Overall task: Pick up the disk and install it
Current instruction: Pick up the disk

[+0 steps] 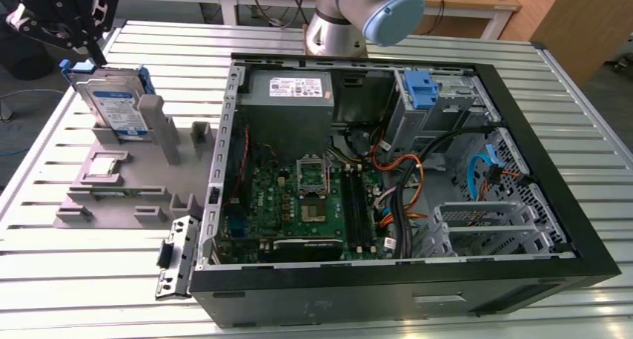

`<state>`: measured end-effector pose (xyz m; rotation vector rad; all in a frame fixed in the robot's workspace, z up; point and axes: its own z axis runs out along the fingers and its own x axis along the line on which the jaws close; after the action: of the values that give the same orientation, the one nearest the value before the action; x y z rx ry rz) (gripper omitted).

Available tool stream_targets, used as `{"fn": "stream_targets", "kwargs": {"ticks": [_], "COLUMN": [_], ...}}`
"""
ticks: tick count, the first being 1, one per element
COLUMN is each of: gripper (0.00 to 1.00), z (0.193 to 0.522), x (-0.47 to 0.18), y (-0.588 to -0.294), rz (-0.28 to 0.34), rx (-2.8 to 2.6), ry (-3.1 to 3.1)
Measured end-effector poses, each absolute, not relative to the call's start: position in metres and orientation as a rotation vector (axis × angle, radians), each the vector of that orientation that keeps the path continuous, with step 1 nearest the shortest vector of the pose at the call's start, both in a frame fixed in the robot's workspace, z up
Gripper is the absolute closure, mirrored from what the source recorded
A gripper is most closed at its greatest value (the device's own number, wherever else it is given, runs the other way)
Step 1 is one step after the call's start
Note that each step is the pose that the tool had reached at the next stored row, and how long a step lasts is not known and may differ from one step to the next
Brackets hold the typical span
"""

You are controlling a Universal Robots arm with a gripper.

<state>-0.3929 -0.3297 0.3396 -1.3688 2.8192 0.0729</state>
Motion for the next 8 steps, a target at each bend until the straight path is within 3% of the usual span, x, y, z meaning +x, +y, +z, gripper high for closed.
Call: {"fn": "stream_targets", "kwargs": {"ticks": [8], "gripper": [0.9], "z": [0.3396], "x": [-0.3929], "y": [-0.3297], "rz": [0.073], "rx": [-1.378], "ry": [2.815]}}
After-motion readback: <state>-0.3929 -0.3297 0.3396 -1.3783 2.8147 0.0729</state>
